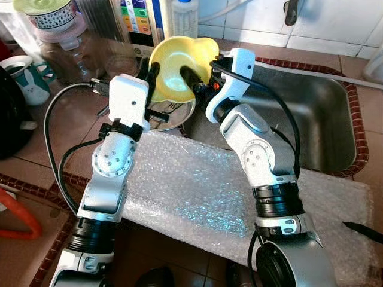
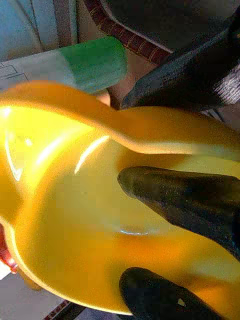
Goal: Kitchen organization
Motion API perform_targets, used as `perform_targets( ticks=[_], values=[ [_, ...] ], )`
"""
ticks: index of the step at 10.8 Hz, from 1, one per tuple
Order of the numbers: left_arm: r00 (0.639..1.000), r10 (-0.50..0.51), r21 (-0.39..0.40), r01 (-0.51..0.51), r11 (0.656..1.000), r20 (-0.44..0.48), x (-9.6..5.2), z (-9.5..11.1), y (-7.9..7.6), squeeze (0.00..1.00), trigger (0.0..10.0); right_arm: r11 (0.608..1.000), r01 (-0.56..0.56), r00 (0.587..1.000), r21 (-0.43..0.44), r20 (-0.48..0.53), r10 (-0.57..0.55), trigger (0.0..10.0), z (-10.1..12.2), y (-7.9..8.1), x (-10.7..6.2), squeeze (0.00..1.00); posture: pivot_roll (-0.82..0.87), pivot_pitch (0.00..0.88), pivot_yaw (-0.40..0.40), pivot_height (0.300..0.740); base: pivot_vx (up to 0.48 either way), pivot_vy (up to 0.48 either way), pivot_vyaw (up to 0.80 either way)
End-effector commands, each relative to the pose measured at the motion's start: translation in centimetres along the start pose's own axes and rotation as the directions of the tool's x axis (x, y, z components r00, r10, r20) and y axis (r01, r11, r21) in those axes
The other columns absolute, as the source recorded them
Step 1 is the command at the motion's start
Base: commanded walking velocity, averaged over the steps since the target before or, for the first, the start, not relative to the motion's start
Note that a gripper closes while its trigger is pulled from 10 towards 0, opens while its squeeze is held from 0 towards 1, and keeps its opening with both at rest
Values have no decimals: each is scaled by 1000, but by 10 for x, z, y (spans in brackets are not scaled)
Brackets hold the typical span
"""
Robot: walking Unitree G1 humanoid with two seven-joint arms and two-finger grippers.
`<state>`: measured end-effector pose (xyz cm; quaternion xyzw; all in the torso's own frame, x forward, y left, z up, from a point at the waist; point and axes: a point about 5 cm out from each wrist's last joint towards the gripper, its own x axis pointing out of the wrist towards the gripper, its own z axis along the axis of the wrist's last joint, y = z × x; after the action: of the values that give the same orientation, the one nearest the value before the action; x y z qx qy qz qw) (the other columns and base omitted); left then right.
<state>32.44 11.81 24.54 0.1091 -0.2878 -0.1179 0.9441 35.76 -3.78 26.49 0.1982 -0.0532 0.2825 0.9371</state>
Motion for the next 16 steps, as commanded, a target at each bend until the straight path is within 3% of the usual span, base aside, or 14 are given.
perform_targets(
  ticks=[1, 3, 4, 6, 7, 12, 16],
  values=[
    [993, -57, 6, 57, 998, 102, 3, 19, -9, 0, 1137, 998, 57, 997, -4, -51, -58, 0, -9, 0, 4, 0, -65, 202, 83, 740, 0, 0, 0],
    [993, -63, 4, 63, 998, 98, 4, 19, -9, 0, 4000, 996, 86, 995, -19, -51, -87, 0, -8, -4, 5, 0, -68, 206, 82, 740, 0, 0, 0],
    [991, -95, -20, 97, 995, 91, 4, 18, -12, 0, 10000, 994, 108, 993, -24, -53, -109, 0, -8, -8, 4, 0, -68, 208, 82, 740, 0, 0, 0],
    [984, -160, -83, 166, 983, 75, 4, 16, -17, 0, 10000, 988, 149, 987, -30, -61, -151, 0, -10, -14, 3, 0, -69, 213, 83, 740, 0, 0, 0],
    [982, -174, -98, 181, 979, 75, 3, 16, -18, 1000, 10000, 986, 162, 984, -32, -62, -164, 0, -10, -17, 2, 0, -70, 214, 84, 740, 0, 0, 0],
    [955, -289, -168, 297, 940, 73, 1, 17, -29, 1000, 10000, 963, 256, 965, -85, -29, -259, 0, -7, -31, -1, 0, -70, 218, 82, 740, 0, 0, 0],
    [896, -445, -179, 435, 882, -14, -9, 7, -23, 1000, 10000, 878, 412, 911, -244, 125, -393, 0, 17, -66, -15, 0, -67, 215, 83, 740, 0, 0, 0]
  ],
)
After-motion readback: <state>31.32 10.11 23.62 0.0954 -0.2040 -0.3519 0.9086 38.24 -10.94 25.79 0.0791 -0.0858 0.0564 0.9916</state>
